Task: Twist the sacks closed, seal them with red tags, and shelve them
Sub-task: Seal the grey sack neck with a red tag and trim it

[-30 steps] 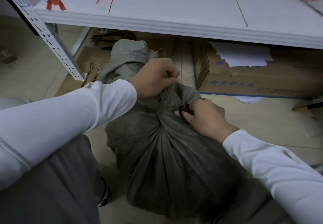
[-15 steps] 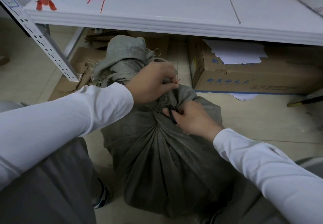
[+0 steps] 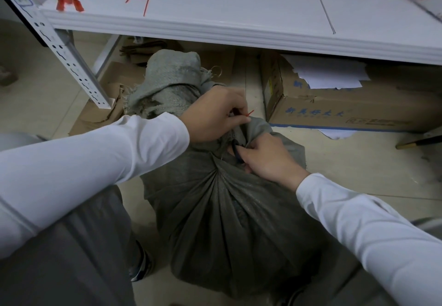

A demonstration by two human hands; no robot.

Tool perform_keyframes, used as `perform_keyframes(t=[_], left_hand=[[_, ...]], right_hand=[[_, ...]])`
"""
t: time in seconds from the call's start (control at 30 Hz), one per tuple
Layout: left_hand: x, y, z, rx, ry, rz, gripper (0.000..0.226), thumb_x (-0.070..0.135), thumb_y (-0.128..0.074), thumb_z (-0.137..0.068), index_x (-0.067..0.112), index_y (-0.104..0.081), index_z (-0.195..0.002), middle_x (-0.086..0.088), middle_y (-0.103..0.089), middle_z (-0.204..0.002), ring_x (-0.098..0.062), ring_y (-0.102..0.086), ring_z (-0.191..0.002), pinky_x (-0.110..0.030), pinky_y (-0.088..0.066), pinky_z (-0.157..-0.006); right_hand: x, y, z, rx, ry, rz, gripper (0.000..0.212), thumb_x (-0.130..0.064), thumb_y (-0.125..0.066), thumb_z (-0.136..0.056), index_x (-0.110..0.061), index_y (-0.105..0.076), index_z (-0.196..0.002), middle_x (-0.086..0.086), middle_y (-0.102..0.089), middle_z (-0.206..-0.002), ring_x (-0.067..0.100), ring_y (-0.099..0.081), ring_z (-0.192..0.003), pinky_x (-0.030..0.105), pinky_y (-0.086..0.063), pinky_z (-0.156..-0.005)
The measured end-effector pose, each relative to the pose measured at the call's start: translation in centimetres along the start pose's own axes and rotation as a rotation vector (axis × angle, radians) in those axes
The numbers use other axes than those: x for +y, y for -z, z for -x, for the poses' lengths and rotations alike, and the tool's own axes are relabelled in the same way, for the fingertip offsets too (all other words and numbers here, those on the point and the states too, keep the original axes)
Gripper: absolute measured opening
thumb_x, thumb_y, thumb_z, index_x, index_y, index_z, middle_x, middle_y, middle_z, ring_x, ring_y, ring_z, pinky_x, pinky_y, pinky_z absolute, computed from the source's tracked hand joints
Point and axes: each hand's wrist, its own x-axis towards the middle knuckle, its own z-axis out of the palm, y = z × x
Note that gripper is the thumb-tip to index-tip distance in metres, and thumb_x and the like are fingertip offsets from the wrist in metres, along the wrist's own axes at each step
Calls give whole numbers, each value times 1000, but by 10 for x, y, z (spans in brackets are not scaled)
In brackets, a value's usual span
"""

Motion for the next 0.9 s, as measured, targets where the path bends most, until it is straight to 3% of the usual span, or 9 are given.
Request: perform_keyframes(t=[0.2, 0.37, 0.43, 0.57, 0.7, 0.9], left_hand=[[-4, 2, -5, 93, 95, 6, 14, 18, -72, -83, 7, -69, -75, -5, -62, -81, -12, -54, -71, -21, -40, -67], [5, -1, -1, 16, 21, -22, 20, 22, -66, -86, 6, -69, -74, -4, -61, -81, -19, -58, -72, -38, -49, -68], [9, -3, 2, 5, -8, -19, 24, 26, -62, -85, 5, -70, -75, -1, -59, -80, -18, -57, -70, -38, -48, -67], [14, -5, 6, -4, -58, -34, 26, 26, -60, -86, 4, -70, -74, -3, -61, -79, -19, -58, -69, -37, -48, -66], [11, -4, 5, 11, -34, -24, 24, 24, -61, -85, 4, -71, -75, -4, -62, -81, -19, -58, -69, -39, -49, -66], [5, -1, 0, 82, 31, -15, 14, 16, -69, -84, 5, -71, -75, -8, -64, -81, -18, -59, -71, -32, -48, -66]], right_hand=[[2, 1, -2, 17, 35, 44, 50, -44, -65, -85, 4, -70, -68, 9, -66, -60, 20, -64, -70, 34, -52, -71], [0, 3, 1, 14, 24, -1, 56, -48, -63, -85, 4, -69, -68, 12, -67, -60, 19, -59, -61, 34, -50, -66], [-1, 4, 3, 2, -13, -35, 55, -52, -60, -83, 0, -69, -68, 11, -68, -62, 17, -55, -57, 34, -49, -63], [-2, 4, 3, -29, -47, -68, 48, -50, -55, -81, -4, -68, -75, 11, -70, -69, 20, -59, -61, 33, -50, -62], [1, 2, 0, -14, -32, -12, 47, -46, -56, -83, -2, -69, -78, 14, -70, -76, 28, -66, -78, 42, -55, -79], [4, 2, -3, 20, 12, 64, 48, -45, -61, -85, 1, -69, -70, 13, -68, -67, 26, -65, -70, 41, -55, -72]])
